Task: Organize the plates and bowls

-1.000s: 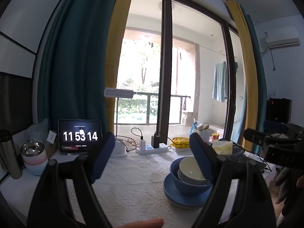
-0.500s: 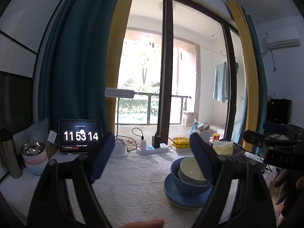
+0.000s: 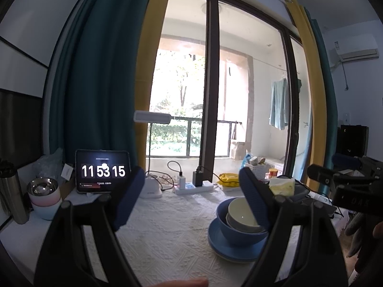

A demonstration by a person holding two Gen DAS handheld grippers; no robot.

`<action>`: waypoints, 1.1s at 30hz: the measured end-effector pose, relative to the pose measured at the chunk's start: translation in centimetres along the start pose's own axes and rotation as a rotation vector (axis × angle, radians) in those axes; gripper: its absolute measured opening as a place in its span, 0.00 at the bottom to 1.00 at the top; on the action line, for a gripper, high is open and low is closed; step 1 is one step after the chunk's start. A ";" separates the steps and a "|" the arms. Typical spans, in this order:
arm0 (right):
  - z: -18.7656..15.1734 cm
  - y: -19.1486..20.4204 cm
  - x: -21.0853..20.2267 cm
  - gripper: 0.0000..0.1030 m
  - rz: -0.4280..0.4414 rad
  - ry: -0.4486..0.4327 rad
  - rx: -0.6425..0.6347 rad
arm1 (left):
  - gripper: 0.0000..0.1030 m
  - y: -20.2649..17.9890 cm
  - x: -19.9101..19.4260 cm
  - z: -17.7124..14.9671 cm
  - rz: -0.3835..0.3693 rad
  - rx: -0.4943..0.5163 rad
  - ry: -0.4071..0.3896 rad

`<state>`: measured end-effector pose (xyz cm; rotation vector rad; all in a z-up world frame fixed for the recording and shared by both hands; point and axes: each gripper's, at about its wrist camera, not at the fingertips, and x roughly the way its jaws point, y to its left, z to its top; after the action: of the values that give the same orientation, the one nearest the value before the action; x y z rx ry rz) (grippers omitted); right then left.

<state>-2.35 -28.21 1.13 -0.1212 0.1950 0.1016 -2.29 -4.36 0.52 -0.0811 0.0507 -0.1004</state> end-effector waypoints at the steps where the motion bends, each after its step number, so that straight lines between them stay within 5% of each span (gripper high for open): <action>1: 0.0 0.0 0.0 0.82 -0.001 0.000 -0.001 | 0.80 0.0 0.0 0.0 0.000 0.000 0.001; 33: -0.3 -0.2 0.4 0.82 0.001 0.011 0.002 | 0.80 0.0 -0.1 0.0 -0.005 -0.002 0.002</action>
<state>-2.00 -28.39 0.76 -0.1197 0.2059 0.1021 -2.44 -4.35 0.52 -0.0832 0.0530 -0.1056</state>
